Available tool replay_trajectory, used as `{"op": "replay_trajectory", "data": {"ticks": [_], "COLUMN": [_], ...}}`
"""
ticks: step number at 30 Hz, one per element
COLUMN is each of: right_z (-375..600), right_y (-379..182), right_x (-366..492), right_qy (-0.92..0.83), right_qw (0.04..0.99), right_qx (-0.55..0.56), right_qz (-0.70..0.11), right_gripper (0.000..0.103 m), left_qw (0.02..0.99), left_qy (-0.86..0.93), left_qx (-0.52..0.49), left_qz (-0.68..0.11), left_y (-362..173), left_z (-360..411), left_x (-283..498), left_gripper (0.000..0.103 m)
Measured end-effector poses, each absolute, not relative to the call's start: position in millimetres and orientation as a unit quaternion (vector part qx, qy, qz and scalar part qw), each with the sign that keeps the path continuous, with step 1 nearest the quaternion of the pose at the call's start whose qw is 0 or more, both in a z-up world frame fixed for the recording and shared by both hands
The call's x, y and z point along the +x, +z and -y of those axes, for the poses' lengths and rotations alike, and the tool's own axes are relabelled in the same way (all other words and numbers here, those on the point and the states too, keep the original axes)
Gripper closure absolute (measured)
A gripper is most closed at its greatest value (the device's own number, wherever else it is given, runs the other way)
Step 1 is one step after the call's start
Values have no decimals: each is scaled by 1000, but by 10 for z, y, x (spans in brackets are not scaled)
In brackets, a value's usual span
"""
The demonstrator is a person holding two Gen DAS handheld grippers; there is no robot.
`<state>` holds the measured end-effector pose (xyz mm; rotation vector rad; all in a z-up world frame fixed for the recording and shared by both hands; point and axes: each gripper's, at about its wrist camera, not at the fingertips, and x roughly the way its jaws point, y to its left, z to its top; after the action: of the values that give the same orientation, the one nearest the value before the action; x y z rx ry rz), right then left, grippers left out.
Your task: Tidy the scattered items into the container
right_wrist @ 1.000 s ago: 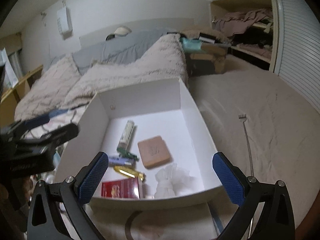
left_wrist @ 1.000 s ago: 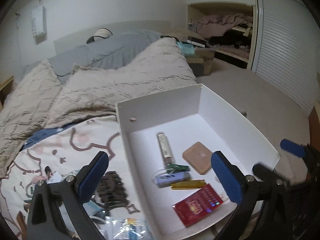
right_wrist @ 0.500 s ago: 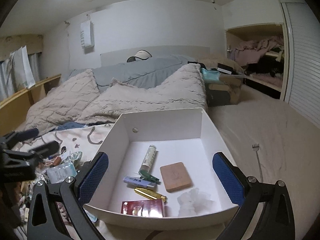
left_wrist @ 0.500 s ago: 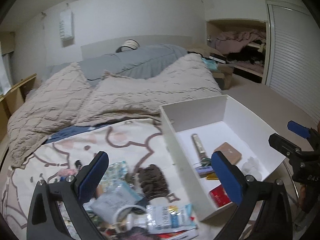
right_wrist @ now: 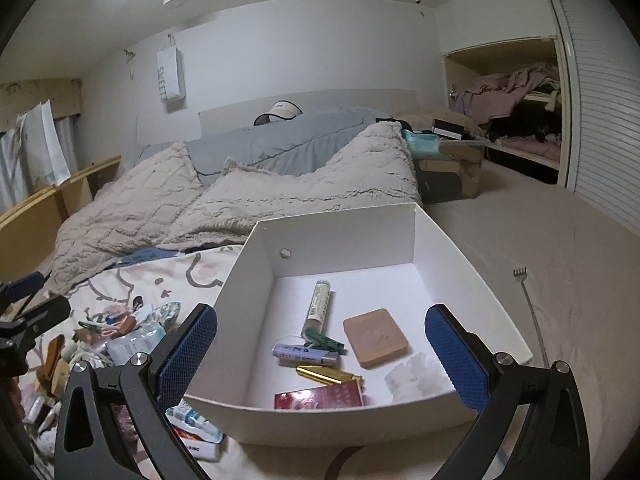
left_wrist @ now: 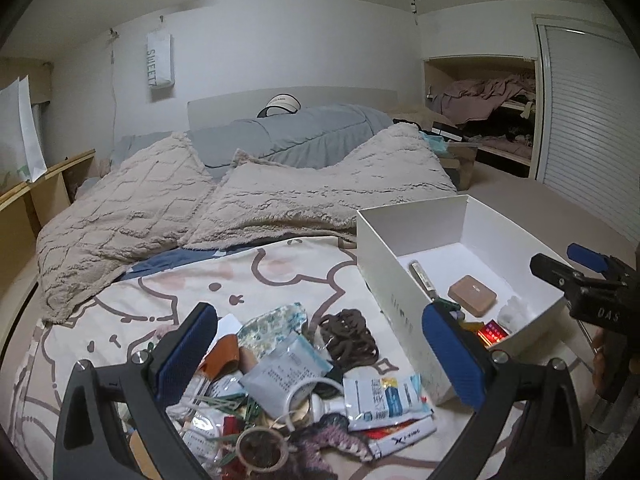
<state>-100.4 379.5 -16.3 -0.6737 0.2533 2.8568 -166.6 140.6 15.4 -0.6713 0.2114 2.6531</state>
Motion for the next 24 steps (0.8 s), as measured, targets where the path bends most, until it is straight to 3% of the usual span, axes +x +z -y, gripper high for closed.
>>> {"op": "replay_trajectory", "data": {"ticks": [24], "right_z": [-3167], "right_y": [-380], "right_x": [-519], "right_qy": [975], "right_qw": [95], "right_qx": [-200], "right_qz": [-25], "right_gripper": [0], "left_qw": [188], "left_qy": [956], "left_qx": [-214], "left_qz": [-72], "left_y": [-58], "left_z": [-940], "left_x": [-1240], "left_gripper": [0]}}
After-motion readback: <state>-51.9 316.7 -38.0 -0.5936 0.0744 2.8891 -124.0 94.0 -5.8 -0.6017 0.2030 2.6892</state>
